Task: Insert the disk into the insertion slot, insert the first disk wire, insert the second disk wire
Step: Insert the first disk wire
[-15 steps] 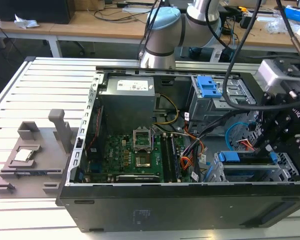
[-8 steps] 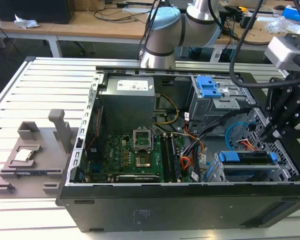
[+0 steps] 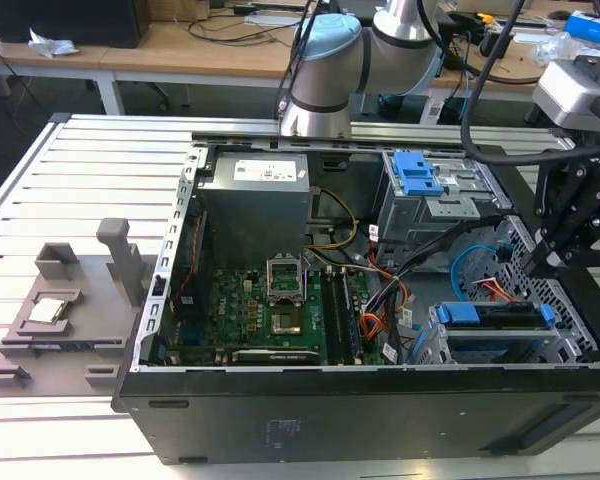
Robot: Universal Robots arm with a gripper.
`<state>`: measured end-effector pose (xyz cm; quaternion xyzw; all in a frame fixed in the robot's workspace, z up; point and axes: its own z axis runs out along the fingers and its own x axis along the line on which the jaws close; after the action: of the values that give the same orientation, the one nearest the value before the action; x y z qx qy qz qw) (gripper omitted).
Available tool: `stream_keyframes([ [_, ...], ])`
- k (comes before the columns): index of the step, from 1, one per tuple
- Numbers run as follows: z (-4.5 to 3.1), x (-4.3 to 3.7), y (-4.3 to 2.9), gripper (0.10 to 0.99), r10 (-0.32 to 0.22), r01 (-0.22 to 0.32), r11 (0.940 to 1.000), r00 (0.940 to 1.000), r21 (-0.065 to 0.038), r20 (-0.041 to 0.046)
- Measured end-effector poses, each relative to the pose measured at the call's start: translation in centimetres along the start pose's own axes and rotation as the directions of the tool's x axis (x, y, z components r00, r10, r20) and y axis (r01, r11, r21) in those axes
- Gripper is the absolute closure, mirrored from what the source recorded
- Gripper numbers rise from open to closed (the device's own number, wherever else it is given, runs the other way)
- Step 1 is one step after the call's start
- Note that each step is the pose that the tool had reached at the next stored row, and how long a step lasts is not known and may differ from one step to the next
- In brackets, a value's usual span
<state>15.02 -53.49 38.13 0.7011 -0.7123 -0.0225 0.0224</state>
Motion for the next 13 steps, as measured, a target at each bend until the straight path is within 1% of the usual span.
stream_keyframes([
  [2, -0.2, -0.01, 0.01, 0.98, 0.0, 0.0, 1.0, 1.0, 0.0, 0.0001],
  [4, -0.69, -0.03, 0.05, 0.98, 0.0, 0.0, 1.0, 1.0, 0.0, 0.0],
  [5, -0.81, -0.03, 0.05, 0.98, 0.0, 0.0, 1.0, 1.0, 0.0, 0.0],
  [13, -0.85, -0.03, 0.05, 0.98, 0.0, 0.0, 1.0, 1.0, 0.0, 0.0001],
])
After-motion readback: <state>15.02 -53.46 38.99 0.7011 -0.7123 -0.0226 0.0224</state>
